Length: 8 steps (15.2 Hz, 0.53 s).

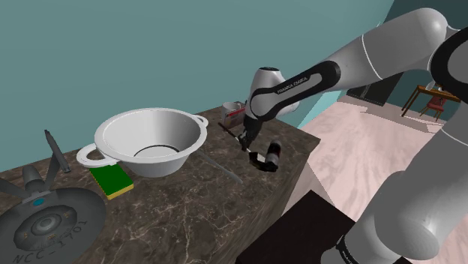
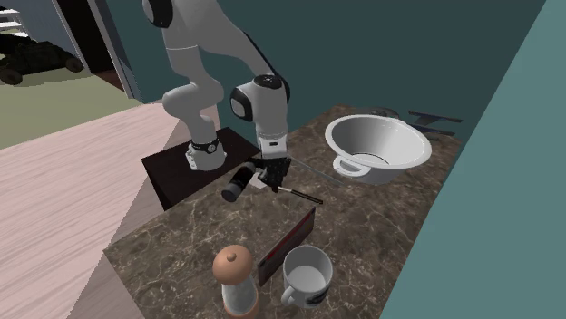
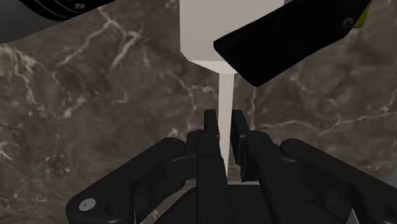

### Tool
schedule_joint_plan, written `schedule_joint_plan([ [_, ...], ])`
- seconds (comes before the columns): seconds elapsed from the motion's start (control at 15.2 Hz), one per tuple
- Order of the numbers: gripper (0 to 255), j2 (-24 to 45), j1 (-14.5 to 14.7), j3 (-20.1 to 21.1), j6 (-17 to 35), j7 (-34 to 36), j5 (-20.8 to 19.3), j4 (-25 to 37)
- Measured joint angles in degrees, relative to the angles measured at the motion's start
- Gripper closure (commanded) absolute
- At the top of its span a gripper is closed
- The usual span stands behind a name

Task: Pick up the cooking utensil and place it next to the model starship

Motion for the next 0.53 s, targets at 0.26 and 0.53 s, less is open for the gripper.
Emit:
schedule_joint_plan([
  [0.26, 255, -1.79, -0.11, -0.09, -3.08, -0.01, -0.21, 1.24],
  [0.53, 255, -3.73, -0.02, 0.07, -6.42, 0.36, -0.39, 2.64],
])
